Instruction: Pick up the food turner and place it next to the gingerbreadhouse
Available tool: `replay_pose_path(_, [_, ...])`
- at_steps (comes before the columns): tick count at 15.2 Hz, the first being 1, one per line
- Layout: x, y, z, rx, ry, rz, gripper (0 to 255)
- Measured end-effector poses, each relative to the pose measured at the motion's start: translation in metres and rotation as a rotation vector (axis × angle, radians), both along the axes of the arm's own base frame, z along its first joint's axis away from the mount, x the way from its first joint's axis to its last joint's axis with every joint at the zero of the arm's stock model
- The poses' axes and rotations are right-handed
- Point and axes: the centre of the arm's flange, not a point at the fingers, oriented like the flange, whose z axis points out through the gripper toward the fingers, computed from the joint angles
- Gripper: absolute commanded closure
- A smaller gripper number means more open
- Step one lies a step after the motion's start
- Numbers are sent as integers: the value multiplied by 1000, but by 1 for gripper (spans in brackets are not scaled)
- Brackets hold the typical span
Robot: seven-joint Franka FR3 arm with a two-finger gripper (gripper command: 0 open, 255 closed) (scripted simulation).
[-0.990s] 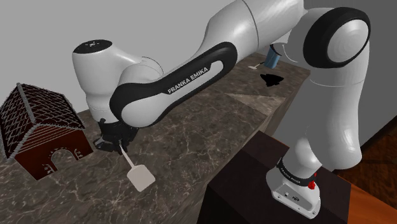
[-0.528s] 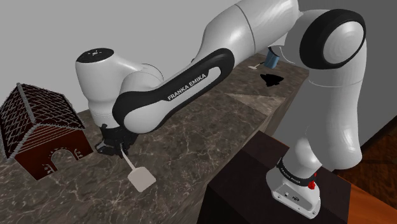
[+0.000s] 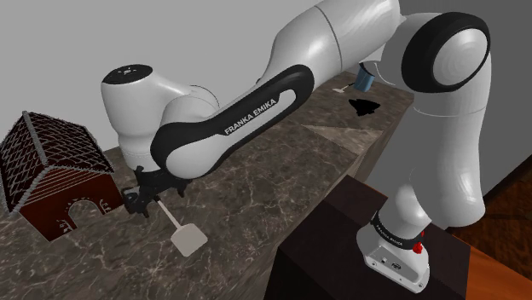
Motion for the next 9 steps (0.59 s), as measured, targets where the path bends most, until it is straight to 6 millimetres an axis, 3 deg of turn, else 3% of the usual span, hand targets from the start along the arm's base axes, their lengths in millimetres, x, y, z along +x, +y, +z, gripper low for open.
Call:
replay_pose_path(2, [-1,-1,6,0,0,0,0])
replay_pose_path(5, [-1,-1,39,1,-1,0,0])
replay_pose_path(9, [-3,0,49,0,0,0,0])
